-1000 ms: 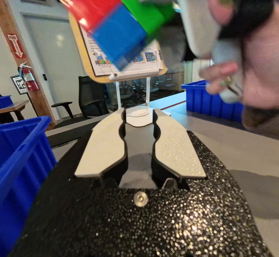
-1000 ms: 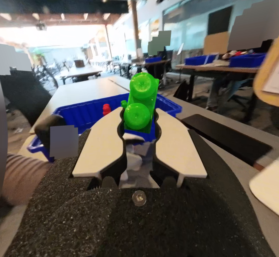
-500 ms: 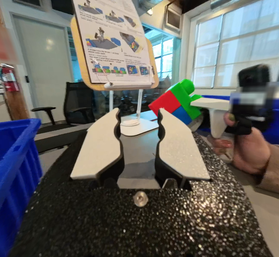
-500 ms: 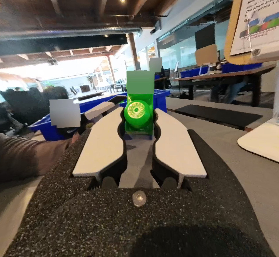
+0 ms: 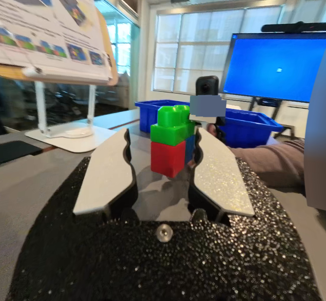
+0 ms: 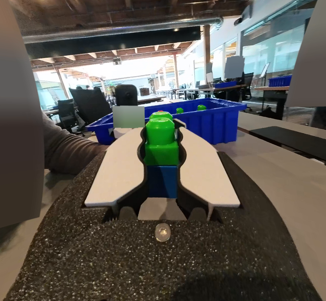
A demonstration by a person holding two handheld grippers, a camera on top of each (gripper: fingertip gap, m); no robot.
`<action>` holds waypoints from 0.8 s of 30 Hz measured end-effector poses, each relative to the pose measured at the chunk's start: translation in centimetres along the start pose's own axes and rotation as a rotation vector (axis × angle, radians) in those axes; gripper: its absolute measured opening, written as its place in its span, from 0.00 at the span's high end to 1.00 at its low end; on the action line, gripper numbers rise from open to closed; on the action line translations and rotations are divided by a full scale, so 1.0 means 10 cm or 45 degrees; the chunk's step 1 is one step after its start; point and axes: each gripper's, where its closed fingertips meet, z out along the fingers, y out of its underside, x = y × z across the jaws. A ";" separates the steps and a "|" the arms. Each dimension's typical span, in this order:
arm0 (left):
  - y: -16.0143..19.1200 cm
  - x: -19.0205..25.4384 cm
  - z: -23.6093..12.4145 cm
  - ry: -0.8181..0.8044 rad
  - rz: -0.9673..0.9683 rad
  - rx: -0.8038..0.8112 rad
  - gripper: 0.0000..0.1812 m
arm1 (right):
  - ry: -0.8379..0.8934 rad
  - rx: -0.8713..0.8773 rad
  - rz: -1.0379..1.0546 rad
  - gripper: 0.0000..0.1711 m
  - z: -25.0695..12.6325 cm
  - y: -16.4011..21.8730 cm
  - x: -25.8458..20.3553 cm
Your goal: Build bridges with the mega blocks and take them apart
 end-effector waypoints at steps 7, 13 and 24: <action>0.06 0.14 0.03 0.100 0.060 -0.058 0.63 | -0.093 0.086 0.071 0.81 0.02 -0.09 -0.12; 0.14 0.33 0.05 0.207 0.153 -0.115 0.71 | -0.180 0.157 0.124 0.81 0.03 -0.20 -0.22; 0.20 0.30 0.05 0.236 -0.024 -0.206 0.79 | -0.158 0.014 0.084 0.68 0.02 0.00 -0.13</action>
